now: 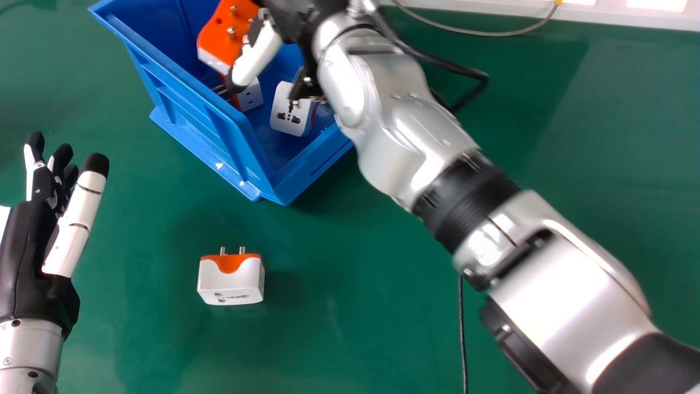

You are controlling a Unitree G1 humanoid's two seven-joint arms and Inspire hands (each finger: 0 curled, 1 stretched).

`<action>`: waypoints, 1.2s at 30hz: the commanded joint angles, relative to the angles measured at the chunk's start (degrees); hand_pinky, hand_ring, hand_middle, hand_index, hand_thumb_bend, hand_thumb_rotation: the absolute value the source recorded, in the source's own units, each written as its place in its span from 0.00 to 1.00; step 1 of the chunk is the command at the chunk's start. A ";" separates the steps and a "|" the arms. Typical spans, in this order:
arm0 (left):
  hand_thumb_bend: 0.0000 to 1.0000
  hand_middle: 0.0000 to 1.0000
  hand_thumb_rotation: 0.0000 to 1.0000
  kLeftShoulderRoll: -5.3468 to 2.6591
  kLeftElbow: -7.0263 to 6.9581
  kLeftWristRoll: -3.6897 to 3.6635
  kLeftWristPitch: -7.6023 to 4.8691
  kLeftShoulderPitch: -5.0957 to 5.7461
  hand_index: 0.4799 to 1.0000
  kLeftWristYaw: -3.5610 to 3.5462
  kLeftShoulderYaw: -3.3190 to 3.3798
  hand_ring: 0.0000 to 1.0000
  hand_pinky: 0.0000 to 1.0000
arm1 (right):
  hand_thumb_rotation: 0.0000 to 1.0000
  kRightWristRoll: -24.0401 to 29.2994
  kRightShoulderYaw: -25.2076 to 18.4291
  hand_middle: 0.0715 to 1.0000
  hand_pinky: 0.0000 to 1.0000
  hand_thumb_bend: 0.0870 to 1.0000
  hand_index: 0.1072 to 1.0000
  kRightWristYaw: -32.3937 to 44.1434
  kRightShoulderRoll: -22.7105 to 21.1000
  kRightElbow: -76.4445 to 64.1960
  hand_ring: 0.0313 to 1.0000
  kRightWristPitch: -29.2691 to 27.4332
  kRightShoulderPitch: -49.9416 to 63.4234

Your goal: Pick all objects and put in blue box

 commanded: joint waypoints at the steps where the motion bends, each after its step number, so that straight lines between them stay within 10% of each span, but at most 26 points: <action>1: 0.57 1.00 0.72 -0.47 -1.17 0.22 -1.81 0.65 1.00 0.61 0.04 1.00 1.00 | 0.00 0.59 0.70 0.42 0.15 0.47 0.45 -2.45 1.59 3.13 0.36 -1.25 -5.45; 10: 0.57 1.00 0.72 -0.80 -0.17 0.63 -4.21 0.91 1.00 1.09 -0.20 1.00 1.00 | 0.00 0.95 3.40 0.41 0.20 0.46 0.47 -5.65 2.47 10.62 0.35 -3.35 -7.58; 28: 0.56 1.00 0.72 -0.86 -1.17 0.02 -3.21 1.39 1.00 1.20 -0.21 1.00 1.00 | 0.00 2.95 4.73 0.43 0.31 0.47 0.46 -5.97 2.16 11.14 0.40 -2.95 -7.00; 36: 0.56 1.00 0.72 -0.78 -1.45 0.38 -3.00 1.41 1.00 1.28 -0.42 1.00 1.00 | 0.19 4.03 4.65 0.77 0.61 0.61 0.68 -6.57 1.63 10.85 0.73 -3.26 -6.34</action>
